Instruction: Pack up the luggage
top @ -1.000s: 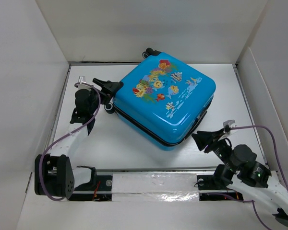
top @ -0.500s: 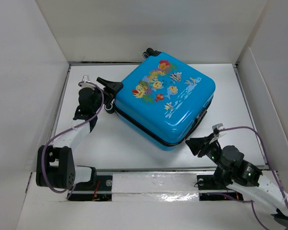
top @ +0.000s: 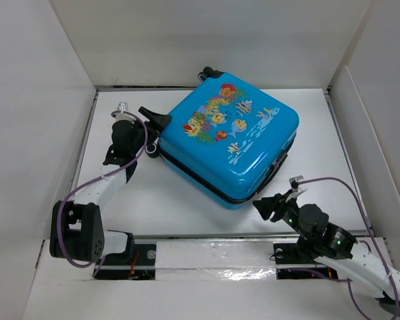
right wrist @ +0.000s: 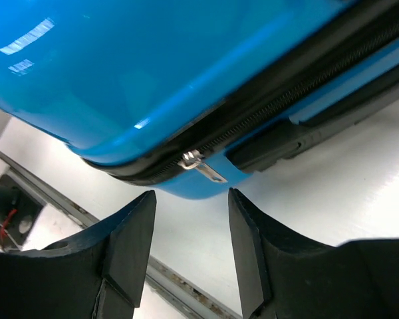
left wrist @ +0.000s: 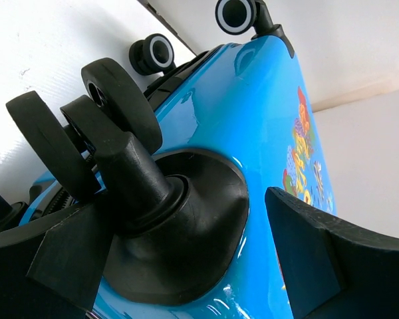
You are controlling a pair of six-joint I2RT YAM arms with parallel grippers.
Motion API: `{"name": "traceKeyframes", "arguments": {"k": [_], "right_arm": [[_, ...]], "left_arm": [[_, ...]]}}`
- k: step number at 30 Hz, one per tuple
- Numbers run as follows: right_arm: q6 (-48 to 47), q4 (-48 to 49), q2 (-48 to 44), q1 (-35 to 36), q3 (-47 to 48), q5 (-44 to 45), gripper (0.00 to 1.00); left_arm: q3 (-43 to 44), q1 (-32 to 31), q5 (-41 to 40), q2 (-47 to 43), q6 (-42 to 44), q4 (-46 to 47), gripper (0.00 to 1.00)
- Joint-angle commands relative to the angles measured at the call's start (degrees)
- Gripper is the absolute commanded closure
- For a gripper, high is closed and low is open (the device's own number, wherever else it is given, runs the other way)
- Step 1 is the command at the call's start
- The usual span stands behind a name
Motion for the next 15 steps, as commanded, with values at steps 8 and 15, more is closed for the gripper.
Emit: {"name": "traceKeyframes", "arguments": {"k": [8,15], "right_arm": [[-4.04,7.38,-0.79,-0.22,-4.01,1.52,0.47],[-9.50,17.13,6.94,-0.22,-3.74,4.68,0.49]], "left_arm": [[0.19,0.56,-3.80,1.66,3.62,-1.40,0.10],[-1.04,0.56,-6.87,0.87,5.28,-3.42,0.10]]}}
